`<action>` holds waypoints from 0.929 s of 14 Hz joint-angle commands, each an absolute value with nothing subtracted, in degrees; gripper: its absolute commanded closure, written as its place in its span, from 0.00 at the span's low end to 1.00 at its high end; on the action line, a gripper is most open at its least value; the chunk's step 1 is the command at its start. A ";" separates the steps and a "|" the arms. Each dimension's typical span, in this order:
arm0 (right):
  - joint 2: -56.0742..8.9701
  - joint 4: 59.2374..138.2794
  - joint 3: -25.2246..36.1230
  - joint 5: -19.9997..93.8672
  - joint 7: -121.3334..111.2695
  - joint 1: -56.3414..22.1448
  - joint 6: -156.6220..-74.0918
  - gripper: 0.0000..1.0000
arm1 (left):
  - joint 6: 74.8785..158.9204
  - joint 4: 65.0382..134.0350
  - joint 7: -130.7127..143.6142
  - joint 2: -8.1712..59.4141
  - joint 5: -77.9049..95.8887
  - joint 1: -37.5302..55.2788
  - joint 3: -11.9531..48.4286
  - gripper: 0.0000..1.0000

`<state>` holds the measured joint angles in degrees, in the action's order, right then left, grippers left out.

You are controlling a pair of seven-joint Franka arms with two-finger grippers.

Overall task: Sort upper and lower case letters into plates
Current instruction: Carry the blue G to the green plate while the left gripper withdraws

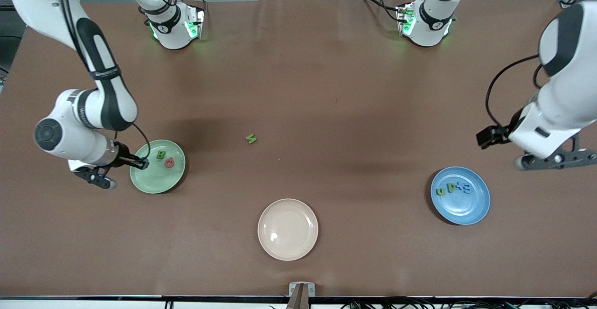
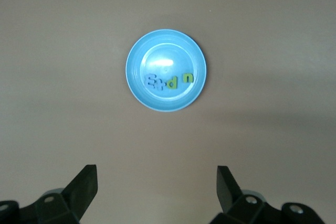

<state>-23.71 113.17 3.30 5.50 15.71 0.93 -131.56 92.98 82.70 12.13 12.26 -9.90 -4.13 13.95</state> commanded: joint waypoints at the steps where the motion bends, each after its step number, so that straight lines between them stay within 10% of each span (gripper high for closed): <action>1: -25.66 113.55 2.02 5.19 14.59 2.11 -133.41 1.00 | 93.08 92.87 10.37 1.88 -6.34 -3.52 12.66 0.00; 9: -29.71 113.64 2.02 5.10 13.36 2.90 -137.99 0.95 | 93.08 99.41 10.28 -6.42 0.79 -3.60 9.40 0.00; 10: -29.71 113.64 2.02 5.10 13.36 2.81 -137.81 0.85 | 93.08 99.40 10.20 -6.42 0.70 -3.60 9.49 0.00; 12: -29.53 113.55 2.02 5.18 13.97 2.64 -137.03 0.00 | 93.08 99.32 9.67 -6.33 0.70 -3.60 9.58 0.00; 13: -29.18 113.21 2.02 5.19 14.24 2.46 -136.24 0.00 | 93.08 99.32 9.49 -6.33 0.70 -3.52 9.67 0.00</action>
<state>-29.96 113.33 2.64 5.50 14.08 1.89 -137.34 92.28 98.06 11.06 -5.19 -0.21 -3.64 9.70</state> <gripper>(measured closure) 0.529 0.000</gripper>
